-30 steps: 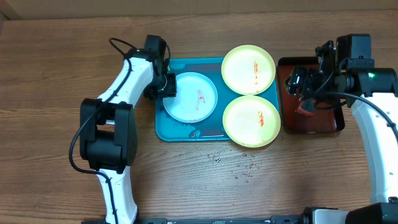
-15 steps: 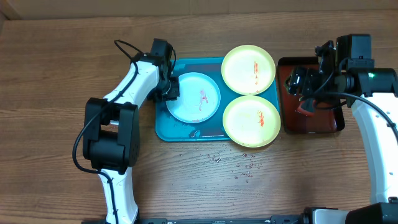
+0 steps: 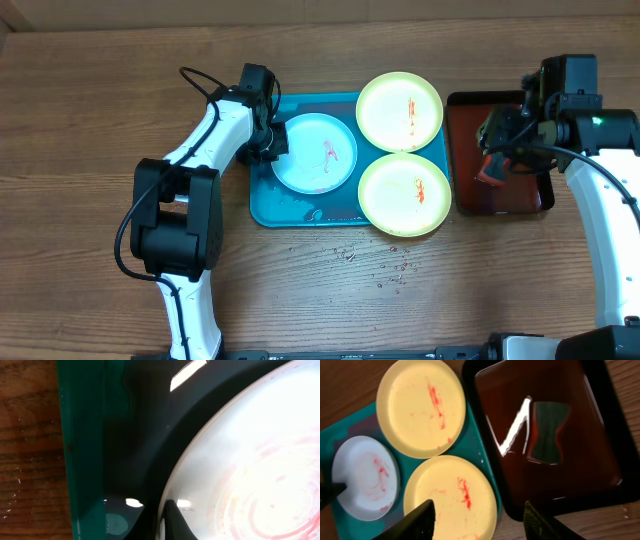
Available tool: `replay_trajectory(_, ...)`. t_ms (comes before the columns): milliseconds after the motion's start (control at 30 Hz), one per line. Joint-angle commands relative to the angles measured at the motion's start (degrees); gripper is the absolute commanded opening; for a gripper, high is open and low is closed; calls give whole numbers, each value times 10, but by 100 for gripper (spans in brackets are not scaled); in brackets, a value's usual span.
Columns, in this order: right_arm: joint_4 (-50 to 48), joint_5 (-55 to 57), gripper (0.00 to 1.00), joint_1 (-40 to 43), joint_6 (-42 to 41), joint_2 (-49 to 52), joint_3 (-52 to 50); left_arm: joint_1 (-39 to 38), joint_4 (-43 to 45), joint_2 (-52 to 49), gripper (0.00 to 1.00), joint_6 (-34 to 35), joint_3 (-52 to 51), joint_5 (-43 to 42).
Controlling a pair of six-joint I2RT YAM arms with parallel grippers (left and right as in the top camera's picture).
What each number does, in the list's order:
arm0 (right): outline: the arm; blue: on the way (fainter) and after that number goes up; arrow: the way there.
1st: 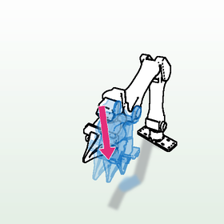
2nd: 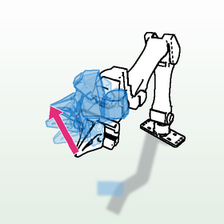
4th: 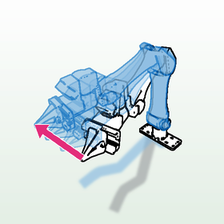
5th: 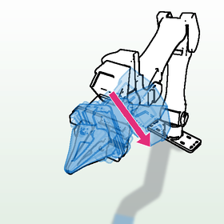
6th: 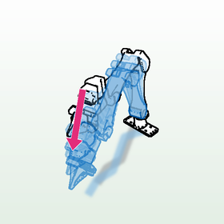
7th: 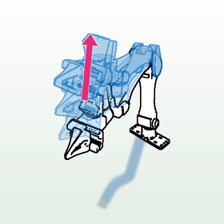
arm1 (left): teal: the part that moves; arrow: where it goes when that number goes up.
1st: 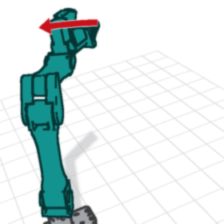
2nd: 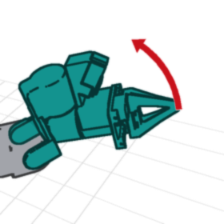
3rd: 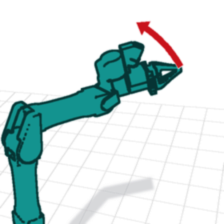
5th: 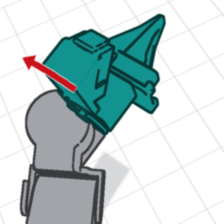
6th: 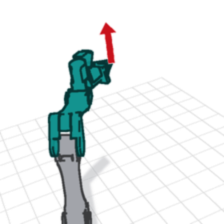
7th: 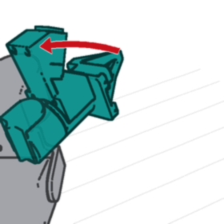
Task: Clean dirty plates on tray and stack at the side
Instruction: 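Lower the right gripper into the red tray and grasp the sponge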
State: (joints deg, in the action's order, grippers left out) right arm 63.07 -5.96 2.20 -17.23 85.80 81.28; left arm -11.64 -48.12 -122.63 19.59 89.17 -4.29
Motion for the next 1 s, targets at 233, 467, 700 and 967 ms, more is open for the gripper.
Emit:
replay_trajectory(233, 5, 48, 55, 67, -48, 111, 13, -4, 0, -18, 4, 12, -20, 15)
replay_trajectory(467, -13, -8, 55, 113, 69, 203, 13, -4, 3, -18, 4, 12, -20, 15)
replay_trajectory(700, -66, -8, 50, 109, 96, 243, 13, -4, 4, -18, 4, 12, -20, 15)
replay_trajectory(967, -111, -3, 32, 88, 78, 290, 12, -4, 4, -18, 4, 12, -20, 15)
